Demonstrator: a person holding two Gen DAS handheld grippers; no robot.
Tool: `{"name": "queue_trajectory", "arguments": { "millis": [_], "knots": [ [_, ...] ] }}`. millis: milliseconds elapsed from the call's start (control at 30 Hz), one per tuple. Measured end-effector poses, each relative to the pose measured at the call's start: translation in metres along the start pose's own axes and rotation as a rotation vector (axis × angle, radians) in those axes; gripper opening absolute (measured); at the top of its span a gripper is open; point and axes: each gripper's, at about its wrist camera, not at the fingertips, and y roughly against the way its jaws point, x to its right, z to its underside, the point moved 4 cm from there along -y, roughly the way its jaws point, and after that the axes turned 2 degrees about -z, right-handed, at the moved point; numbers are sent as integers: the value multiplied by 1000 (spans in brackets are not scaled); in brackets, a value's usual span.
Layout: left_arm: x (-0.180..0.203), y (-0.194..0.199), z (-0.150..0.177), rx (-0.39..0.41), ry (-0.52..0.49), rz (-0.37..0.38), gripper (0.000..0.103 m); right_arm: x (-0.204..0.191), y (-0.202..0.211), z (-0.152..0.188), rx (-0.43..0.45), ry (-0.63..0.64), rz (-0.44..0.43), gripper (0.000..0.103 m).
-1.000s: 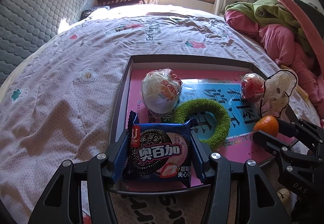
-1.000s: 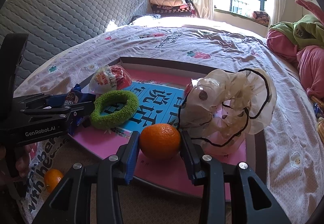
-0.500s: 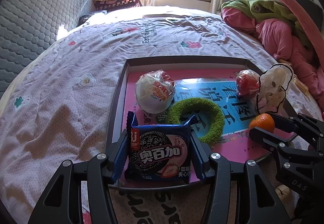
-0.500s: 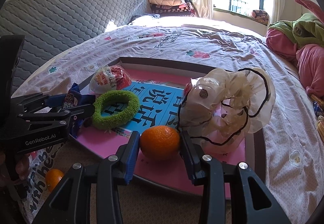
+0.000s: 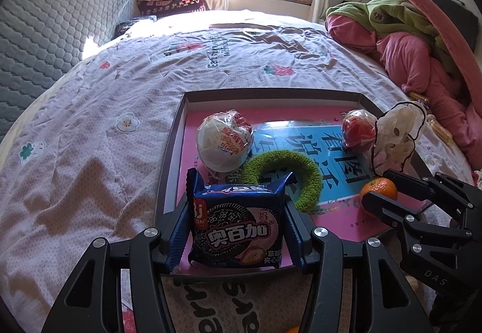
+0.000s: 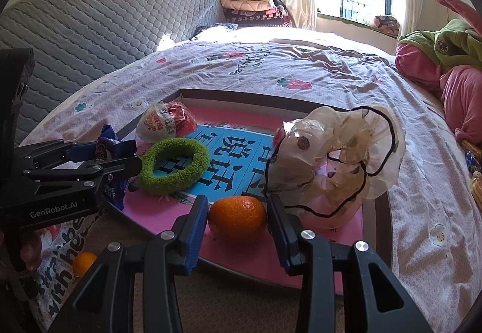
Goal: Organize objects
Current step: 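Open the left gripper on the Oreo pack while the right releases the orange in the tray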
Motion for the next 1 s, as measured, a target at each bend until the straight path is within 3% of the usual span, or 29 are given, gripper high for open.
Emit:
{"name": "queue_trajectory", "arguments": {
  "millis": [1000],
  "knots": [
    [-9, 24, -12, 52, 33, -10, 60, 4, 19, -10, 57, -25, -2, 44]
  ]
}}
